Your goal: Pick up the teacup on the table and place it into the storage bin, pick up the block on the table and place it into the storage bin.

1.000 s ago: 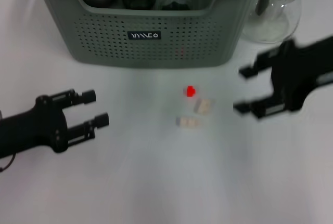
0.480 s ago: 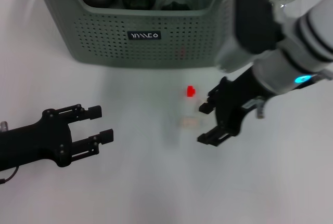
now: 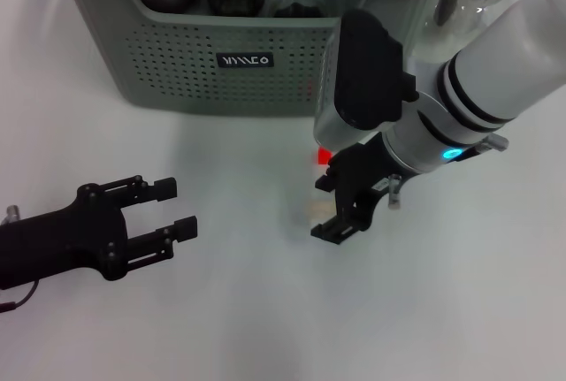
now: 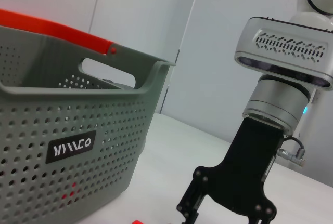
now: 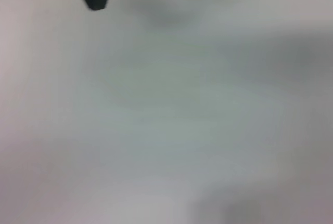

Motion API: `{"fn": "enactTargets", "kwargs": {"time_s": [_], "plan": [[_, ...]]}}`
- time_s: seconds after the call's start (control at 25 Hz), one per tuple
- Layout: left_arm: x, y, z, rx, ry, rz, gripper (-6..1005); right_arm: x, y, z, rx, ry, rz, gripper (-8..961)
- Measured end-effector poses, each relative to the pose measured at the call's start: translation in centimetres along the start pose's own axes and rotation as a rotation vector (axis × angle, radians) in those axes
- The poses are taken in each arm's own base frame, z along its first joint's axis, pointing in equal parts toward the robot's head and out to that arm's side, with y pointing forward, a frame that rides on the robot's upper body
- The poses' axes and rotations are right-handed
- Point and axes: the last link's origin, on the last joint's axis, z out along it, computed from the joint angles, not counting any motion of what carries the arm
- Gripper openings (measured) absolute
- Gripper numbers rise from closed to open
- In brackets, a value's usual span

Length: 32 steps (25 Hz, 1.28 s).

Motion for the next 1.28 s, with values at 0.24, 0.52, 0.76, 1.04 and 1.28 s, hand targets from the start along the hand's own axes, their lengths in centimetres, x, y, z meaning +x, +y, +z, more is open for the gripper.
{"fn": "enactTargets", "kwargs": {"time_s": [0.24,0.52,0.76,1.04,1.28], "plan": [[-0.2,-0.1,0.2,0.004,-0.007,-0.006,632,0.3,-0.7,0.6,0.019,-0.023,0.072,703],[-0.1,-0.2,0.2,0.006,-0.005,-0.006,632,0.7,-0.9,1.6,-0.012,0.013,0.103,652],[-0.2,-0.2,0.2,0.007,-0.006,-0.007,632,0.7,-0.9,1.7,-0.023,0.016,0.112,530],[-0.2,-0.2,0.2,0.009,-0.005,-0.006,632,0.9,-1.1,1.6,-0.016,0.014,0.121,453],[-0.1,-0.2,0.2,0.008,-0.004,-0.005,633,1.0,-1.2,1.6,-0.013,0.015,0.123,320]]}}
